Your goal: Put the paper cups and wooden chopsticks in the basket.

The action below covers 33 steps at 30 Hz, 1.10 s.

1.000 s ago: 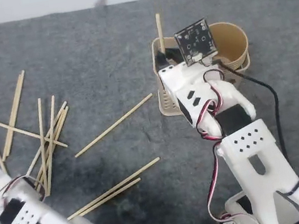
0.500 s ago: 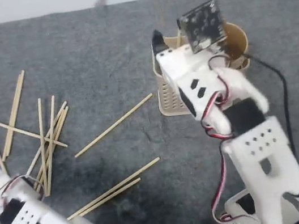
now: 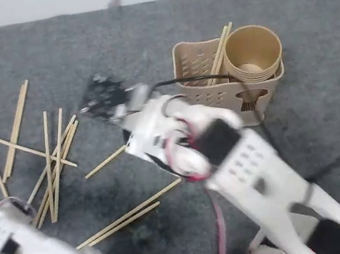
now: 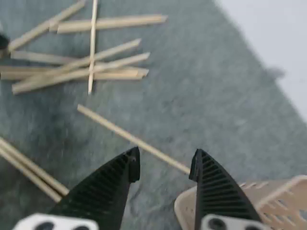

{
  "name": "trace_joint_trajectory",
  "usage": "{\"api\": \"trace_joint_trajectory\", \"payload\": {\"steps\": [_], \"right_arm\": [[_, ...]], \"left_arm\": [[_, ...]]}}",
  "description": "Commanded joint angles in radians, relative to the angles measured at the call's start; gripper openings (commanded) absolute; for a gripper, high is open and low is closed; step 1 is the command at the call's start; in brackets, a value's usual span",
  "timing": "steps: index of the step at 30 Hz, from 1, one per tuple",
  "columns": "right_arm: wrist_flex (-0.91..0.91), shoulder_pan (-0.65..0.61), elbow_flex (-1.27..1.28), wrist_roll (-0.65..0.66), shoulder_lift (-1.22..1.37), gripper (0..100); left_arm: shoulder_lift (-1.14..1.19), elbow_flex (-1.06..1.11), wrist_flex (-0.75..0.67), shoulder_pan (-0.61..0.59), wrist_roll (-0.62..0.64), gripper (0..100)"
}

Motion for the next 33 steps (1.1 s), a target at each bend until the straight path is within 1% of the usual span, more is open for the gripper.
{"api": "trace_joint_trajectory", "payload": {"steps": [1,6,9,11,18,23,31,33], "right_arm": [[-0.047,-0.025,-0.058,0.089,0.125,18.4],[-0.171,-0.041,-0.060,0.204,0.335,18.4],[-0.254,-0.047,-0.071,0.233,0.458,18.4],[-0.278,-0.054,-0.114,0.236,0.547,18.4],[-0.246,-0.079,-0.391,0.259,0.862,18.4],[-0.150,-0.119,-0.601,0.261,1.050,18.4],[-0.058,-0.108,-0.847,0.261,1.264,18.2],[-0.039,-0.107,-0.898,0.261,1.303,15.1]], "left_arm": [[0.140,-0.113,-0.018,-0.034,0.043,11],[0.267,-0.216,0.028,-0.060,0.046,11],[0.298,-0.242,0.031,-0.074,0.071,11],[0.301,-0.243,0.025,-0.087,0.095,11],[0.307,-0.248,-0.003,-0.117,0.103,11],[0.307,-0.248,-0.002,-0.117,0.103,11],[0.307,-0.248,-0.002,-0.109,0.103,11],[0.307,-0.246,-0.002,-0.109,0.103,11]]}}
